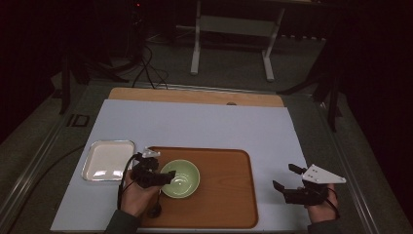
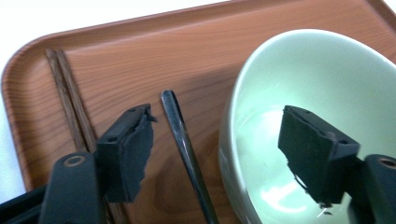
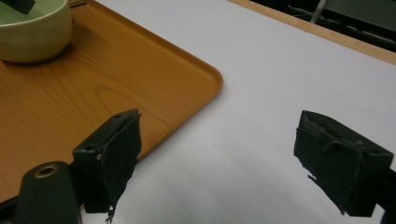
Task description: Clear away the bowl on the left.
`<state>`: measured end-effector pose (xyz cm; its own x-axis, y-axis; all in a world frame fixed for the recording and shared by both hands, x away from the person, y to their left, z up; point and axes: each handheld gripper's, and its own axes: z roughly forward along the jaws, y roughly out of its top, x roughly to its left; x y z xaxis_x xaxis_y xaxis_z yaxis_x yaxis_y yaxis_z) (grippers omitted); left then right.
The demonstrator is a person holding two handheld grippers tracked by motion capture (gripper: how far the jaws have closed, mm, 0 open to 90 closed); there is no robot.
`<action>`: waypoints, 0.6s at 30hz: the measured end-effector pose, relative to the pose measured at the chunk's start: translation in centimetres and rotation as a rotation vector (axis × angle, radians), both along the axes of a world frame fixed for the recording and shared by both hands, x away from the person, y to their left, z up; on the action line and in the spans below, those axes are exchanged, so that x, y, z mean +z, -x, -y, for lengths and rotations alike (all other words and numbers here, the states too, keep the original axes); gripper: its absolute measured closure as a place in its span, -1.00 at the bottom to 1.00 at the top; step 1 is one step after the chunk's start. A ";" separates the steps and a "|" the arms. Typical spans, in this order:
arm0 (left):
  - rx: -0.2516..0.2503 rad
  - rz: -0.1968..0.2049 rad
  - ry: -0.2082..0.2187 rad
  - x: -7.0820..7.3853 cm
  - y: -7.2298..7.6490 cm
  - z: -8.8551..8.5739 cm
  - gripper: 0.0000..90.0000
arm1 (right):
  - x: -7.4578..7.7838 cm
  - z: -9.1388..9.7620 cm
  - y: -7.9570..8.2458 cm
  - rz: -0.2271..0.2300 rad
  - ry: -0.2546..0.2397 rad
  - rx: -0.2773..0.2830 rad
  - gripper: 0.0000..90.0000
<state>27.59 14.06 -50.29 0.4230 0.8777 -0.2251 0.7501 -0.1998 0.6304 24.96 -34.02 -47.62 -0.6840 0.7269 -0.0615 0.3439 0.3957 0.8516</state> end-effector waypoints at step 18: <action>-0.015 0.078 -0.005 1.1 0.5 0.0 -0.46 | 0.0 0.0 0.0 0.001 0.000 -0.001 -0.68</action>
<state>27.11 14.05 -49.18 0.4519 0.8724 -0.1864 0.6958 -0.2139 0.6857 24.95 -34.01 -47.58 -0.6832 0.7276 -0.0621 0.3437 0.3954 0.8518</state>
